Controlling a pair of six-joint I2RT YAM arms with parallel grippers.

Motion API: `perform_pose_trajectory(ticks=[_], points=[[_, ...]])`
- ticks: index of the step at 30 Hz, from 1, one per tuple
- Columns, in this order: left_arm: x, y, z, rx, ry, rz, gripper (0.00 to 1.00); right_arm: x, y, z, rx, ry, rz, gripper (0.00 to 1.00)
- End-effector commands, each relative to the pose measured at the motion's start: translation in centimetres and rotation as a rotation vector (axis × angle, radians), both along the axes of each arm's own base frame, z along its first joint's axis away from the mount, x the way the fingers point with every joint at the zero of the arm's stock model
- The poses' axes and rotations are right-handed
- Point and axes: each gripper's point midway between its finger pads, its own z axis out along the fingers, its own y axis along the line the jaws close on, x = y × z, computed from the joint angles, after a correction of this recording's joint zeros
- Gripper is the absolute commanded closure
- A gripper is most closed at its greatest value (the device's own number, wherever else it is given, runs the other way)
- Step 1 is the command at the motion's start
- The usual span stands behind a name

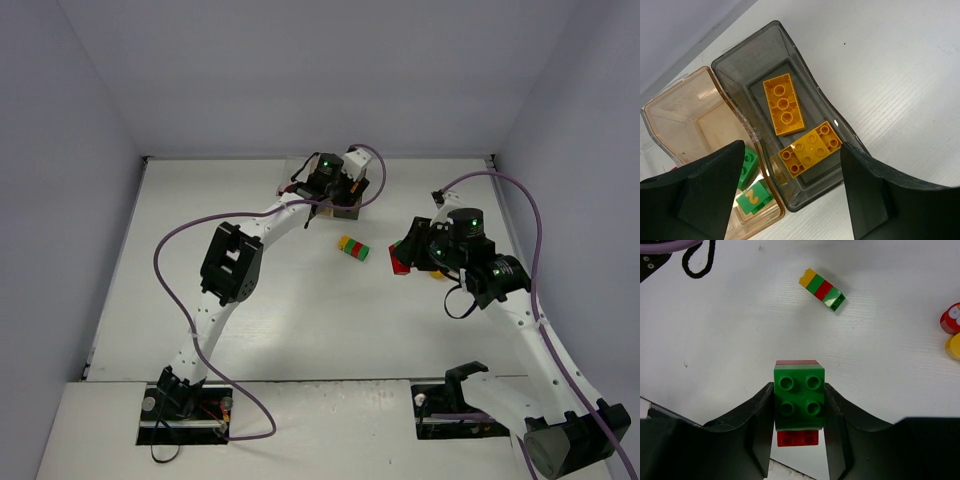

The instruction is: Sort the legos into containers by color

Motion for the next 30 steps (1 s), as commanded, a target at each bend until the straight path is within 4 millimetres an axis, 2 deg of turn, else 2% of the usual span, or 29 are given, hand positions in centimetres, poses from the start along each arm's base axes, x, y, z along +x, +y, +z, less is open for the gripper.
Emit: perform_pose_trajectory(ticks=[1,3,4,6,7,8,9,11,12,14,15,16,17,18,19,20,21,22,24,26,27,30], points=[[0.0,-0.6,6.9,-0.093,-0.103,-0.017,0.29,0.6,0.1,0.5,0.007,-0.024,0.004,0.98],[-0.2,-0.5,7.2,-0.099,-0.106,-0.014,0.29,0.6,0.1,0.7,0.009,-0.028,0.006,0.98],[-0.5,-0.3,8.3,-0.11,-0.117,-0.011,0.29,0.7,0.1,0.8,0.009,-0.03,0.006,0.98],[-1.1,0.0,8.6,-0.135,-0.119,-0.015,0.29,1.0,0.3,1.1,0.007,-0.037,0.012,0.98],[-1.7,0.4,10.7,-0.161,-0.139,-0.02,0.29,1.1,0.3,1.4,0.008,-0.042,0.015,0.98],[-2.3,0.5,11.2,-0.177,-0.134,-0.028,0.29,1.3,0.4,1.3,0.006,-0.037,0.019,0.98],[-3.7,0.8,12.1,-0.212,-0.128,-0.053,0.29,1.6,0.5,1.8,0.007,-0.048,0.023,0.98],[-5.2,1.5,13.0,-0.244,-0.127,-0.081,0.29,2.1,0.9,2.2,0.013,-0.052,0.033,0.98],[-6.5,1.3,13.7,-0.29,-0.107,-0.111,0.29,2.2,1.0,2.4,0.017,-0.059,0.038,0.98],[-9.2,2.3,14.4,-0.314,-0.079,-0.139,0.29,2.8,1.4,3.3,0.029,-0.086,0.057,0.98],[-10.8,2.7,16.5,-0.353,-0.086,-0.156,0.29,2.9,1.6,3.6,0.035,-0.096,0.065,0.98],[-12.5,2.8,15.4,-0.358,-0.04,-0.196,0.29,3.2,2.0,4.2,0.047,-0.116,0.08,0.98],[-13.5,3.0,15.7,-0.38,-0.021,-0.205,0.29,3.3,2.2,4.6,0.055,-0.128,0.09,0.98],[-15.0,3.4,17.6,-0.41,-0.035,-0.229,0.29,3.4,2.4,4.8,0.065,-0.137,0.102,0.98],[-16.4,3.5,17.2,-0.42,-0.001,-0.263,0.29,3.7,2.8,5.4,0.077,-0.161,0.115,0.98],[-17.3,3.7,17.5,-0.442,0.022,-0.273,0.29,3.7,3.2,5.7,0.095,-0.17,0.138,0.98],[-18.6,4.0,19.1,-0.47,0.011,-0.295,0.29,3.8,3.4,6.0,0.104,-0.18,0.149,0.98],[-19.9,4.0,18.9,-0.485,0.042,-0.333,0.29,4.0,3.8,6.5,0.119,-0.204,0.163,0.98],[-21.8,4.1,20.5,-0.539,0.059,-0.371,0.29,4.2,4.7,7.7,0.159,-0.255,0.208,0.98],[-23.5,4.1,20.8,-0.573,0.098,-0.42,0.29,4.4,5.3,8.7,0.185,-0.292,0.235,0.98],[-24.4,4.3,21.6,-0.589,0.093,-0.441,0.29,4.5,5.8,9.8,0.21,-0.336,0.263,0.97],[-26.3,4.5,22.5,-0.625,0.117,-0.49,0.29,4.7,6.8,12.2,0.261,-0.421,0.317,0.96]])
